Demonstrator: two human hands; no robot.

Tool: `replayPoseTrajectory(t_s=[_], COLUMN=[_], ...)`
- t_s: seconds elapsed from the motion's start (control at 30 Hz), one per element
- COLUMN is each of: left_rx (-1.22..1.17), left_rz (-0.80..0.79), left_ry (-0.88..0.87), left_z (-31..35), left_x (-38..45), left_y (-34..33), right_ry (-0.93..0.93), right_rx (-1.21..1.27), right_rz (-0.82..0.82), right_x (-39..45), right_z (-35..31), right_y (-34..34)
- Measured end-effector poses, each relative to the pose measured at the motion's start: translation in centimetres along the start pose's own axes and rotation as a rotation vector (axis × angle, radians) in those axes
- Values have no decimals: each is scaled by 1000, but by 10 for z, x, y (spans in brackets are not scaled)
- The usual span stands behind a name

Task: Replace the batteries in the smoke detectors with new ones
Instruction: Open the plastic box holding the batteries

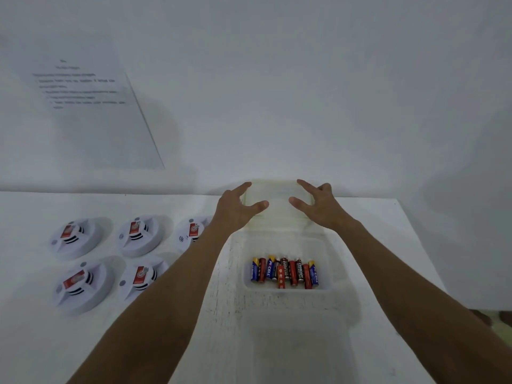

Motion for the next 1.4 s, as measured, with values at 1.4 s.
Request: replayPoseTrajectory(t_s=[1.4], left_rx=[-178], left_rz=[6], left_ry=[29], left_z=[-40], left_x=[-285], left_y=[-71], right_ry=[-1], right_rx=[235], right_rz=[-33], right_x=[-286], right_z=[31], right_y=[-90])
Point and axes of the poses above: each hand's wrist, its own x-axis towards the middle knuckle, its own y-axis out of the back of the hand, z = x × y, the point moved 3 cm from there along x, towards the middle knuckle, and after that the axes turned 6 degrees about -z, right-handed, at the moved point
